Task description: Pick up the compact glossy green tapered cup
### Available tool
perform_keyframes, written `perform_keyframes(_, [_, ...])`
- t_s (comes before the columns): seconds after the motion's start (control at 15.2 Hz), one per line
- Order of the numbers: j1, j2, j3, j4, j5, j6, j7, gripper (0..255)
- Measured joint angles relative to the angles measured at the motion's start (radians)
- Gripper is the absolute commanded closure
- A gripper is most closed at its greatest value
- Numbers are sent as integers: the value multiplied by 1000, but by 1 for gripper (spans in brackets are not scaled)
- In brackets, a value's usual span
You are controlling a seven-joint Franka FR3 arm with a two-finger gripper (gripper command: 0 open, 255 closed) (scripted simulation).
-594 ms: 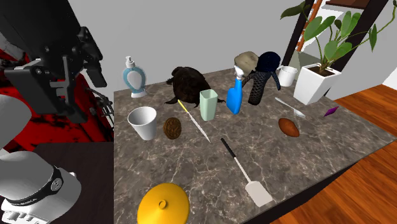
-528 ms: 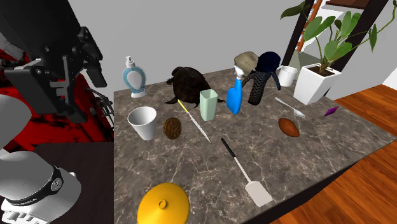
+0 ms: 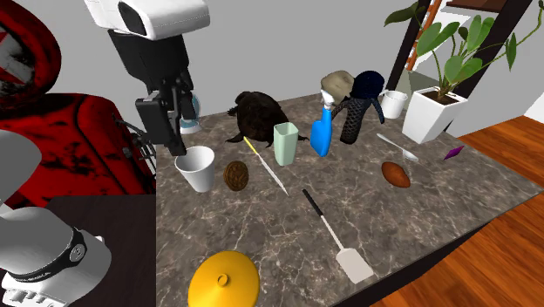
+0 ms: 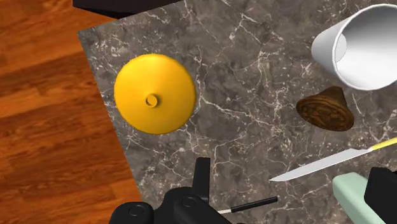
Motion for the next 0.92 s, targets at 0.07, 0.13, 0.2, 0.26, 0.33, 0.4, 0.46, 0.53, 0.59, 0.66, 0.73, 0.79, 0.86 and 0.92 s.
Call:
perform_keyframes(0.07, [3,30,12,9,3,22,11,0])
perform_keyframes(0.13, [8,43,26,3,8,44,25,0])
perform_keyframes(0.2, [11,77,40,14,10,69,38,0])
perform_keyframes(0.26, [17,102,58,17,15,93,56,0])
perform_keyframes(0.33, [21,144,76,39,16,118,75,0])
perform_keyframes(0.4, [27,172,97,39,19,146,97,0])
perform_keyframes(0.46, [30,203,110,54,18,164,112,0])
perform_keyframes(0.53, [34,231,126,64,17,185,130,0])
perform_keyframes(0.59, [37,261,140,75,14,205,147,0])
perform_keyframes(0.66, [40,291,155,88,10,224,164,0])
perform_keyframes(0.73, [42,326,168,98,4,249,181,0])
perform_keyframes(0.79, [44,357,180,108,-4,272,196,0])
perform_keyframes(0.86, [48,395,196,127,-12,291,219,0])
perform_keyframes(0.92, [53,430,212,148,-22,306,244,0])
